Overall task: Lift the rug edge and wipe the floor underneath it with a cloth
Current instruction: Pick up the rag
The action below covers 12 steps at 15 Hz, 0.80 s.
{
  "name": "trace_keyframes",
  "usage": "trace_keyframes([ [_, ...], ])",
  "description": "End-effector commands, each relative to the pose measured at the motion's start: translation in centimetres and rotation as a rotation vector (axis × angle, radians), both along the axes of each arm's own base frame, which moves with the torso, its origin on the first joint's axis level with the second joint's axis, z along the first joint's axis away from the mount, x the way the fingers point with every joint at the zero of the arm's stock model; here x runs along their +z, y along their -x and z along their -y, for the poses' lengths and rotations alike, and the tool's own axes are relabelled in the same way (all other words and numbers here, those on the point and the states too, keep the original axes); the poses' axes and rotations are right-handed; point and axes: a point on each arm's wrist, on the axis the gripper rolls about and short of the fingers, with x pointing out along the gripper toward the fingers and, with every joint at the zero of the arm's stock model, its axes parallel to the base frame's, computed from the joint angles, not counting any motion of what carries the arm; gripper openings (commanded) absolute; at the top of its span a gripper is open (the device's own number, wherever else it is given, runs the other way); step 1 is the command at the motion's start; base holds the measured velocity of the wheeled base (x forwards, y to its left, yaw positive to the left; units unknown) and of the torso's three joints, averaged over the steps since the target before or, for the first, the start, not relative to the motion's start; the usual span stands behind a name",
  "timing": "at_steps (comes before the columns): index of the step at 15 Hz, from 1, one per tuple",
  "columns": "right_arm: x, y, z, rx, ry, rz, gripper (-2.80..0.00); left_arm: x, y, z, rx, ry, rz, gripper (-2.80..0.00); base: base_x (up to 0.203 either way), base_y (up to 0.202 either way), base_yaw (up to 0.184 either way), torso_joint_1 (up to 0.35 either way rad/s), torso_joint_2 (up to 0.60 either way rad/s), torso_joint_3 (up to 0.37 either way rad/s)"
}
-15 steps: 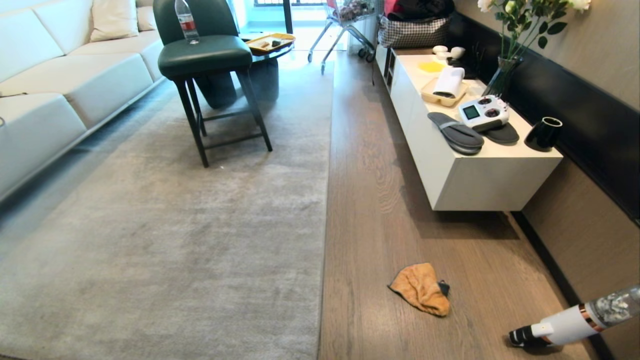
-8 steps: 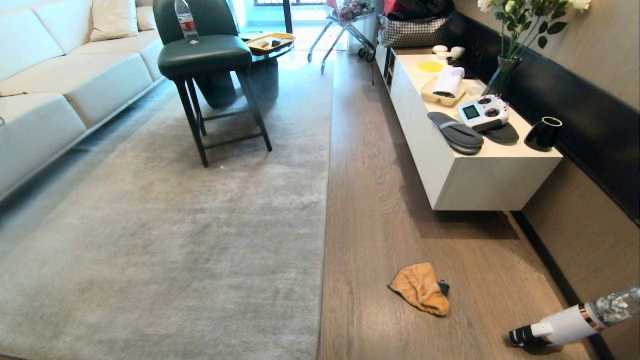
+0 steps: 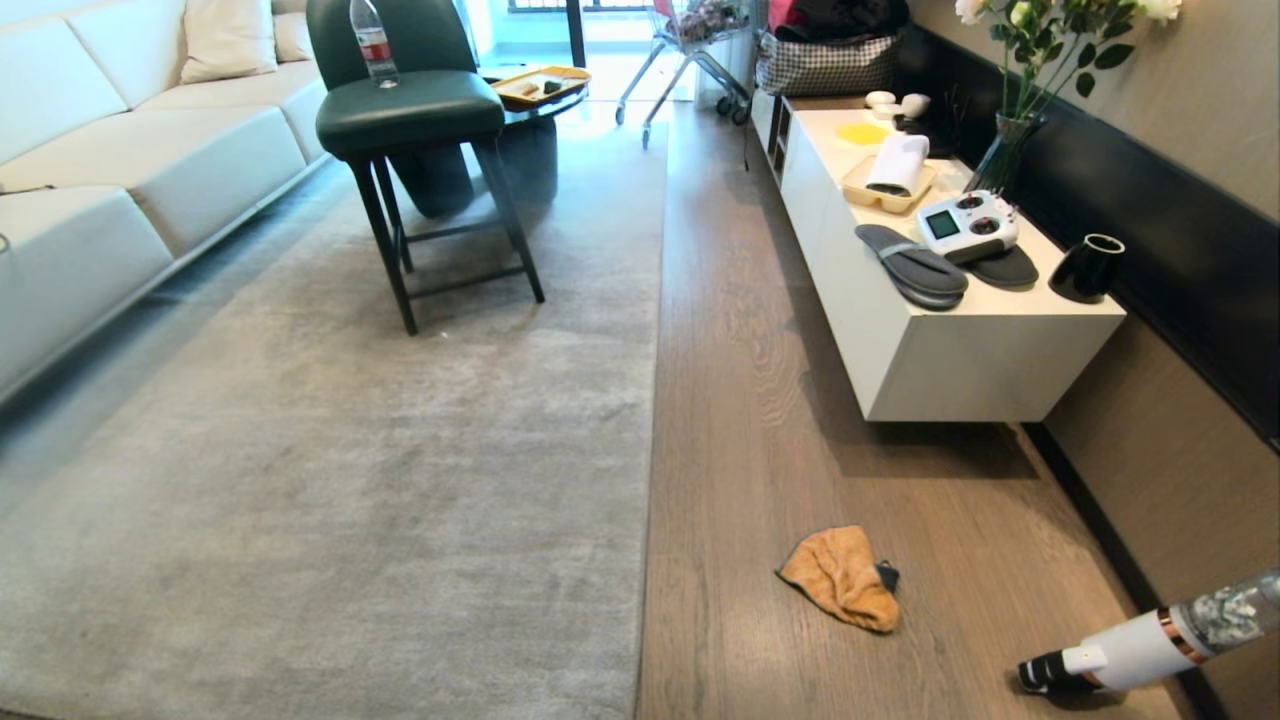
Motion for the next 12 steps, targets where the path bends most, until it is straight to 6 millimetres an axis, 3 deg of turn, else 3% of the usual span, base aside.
trace_keyframes([
  [1,0.00,0.00,0.00,0.000,0.000,0.000,-2.80,0.00,0.00,-0.02,0.010,0.024,0.000,-2.80,0.000,0.000,0.000,0.000,0.00,0.000],
  [5,0.00,0.00,0.00,0.000,0.000,0.000,-2.80,-0.02,0.00,-0.04,0.016,0.060,-0.001,-2.80,0.000,0.000,0.000,0.001,0.00,-0.014],
  [12,0.00,0.00,0.00,0.000,0.001,0.000,-2.80,-0.05,0.00,-0.04,0.017,0.060,-0.004,-2.80,0.000,0.000,0.000,0.003,0.00,-0.175],
])
